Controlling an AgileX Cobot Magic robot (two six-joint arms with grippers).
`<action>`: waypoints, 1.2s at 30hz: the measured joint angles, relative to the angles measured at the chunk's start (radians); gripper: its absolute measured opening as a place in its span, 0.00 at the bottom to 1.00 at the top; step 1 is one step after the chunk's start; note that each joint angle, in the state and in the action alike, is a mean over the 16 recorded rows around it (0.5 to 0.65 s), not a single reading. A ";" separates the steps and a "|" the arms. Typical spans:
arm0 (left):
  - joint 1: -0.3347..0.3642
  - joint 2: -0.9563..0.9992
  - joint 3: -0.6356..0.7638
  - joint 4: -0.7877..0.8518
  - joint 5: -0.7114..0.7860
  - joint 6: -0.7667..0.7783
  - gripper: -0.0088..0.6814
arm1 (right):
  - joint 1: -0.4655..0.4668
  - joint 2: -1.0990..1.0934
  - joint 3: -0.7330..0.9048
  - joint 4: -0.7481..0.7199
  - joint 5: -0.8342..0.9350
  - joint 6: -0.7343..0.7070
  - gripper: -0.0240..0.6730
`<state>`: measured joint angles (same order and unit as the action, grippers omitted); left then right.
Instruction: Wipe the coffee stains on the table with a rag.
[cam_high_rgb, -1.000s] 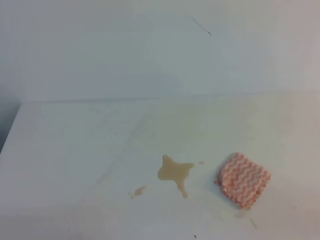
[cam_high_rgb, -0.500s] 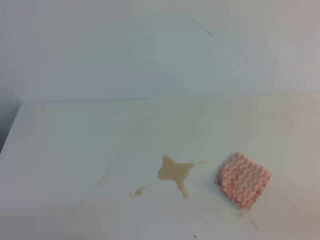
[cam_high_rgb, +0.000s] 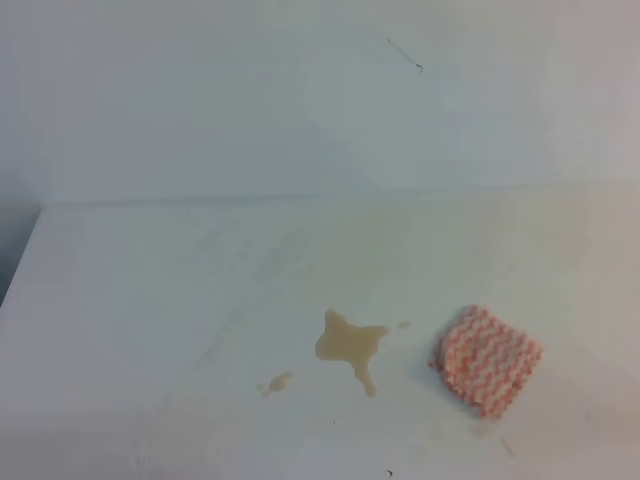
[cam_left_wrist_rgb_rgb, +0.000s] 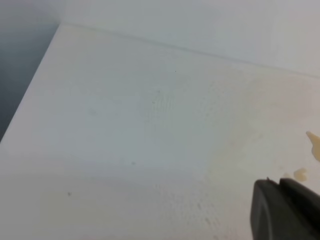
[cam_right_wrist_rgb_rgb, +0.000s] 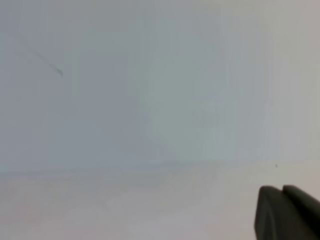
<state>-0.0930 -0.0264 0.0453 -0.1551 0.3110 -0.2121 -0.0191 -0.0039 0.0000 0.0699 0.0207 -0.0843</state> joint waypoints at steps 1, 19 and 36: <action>0.000 0.000 0.000 0.000 0.000 0.000 0.01 | 0.000 0.000 0.000 0.008 -0.025 0.003 0.03; 0.000 0.000 0.000 0.000 0.000 0.000 0.01 | 0.000 0.051 -0.112 0.122 -0.294 -0.094 0.03; 0.000 0.000 0.000 0.000 0.000 0.000 0.01 | 0.000 0.719 -0.560 0.197 0.354 -0.224 0.03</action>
<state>-0.0930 -0.0264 0.0453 -0.1551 0.3110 -0.2121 -0.0191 0.7153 -0.5599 0.2669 0.3752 -0.3080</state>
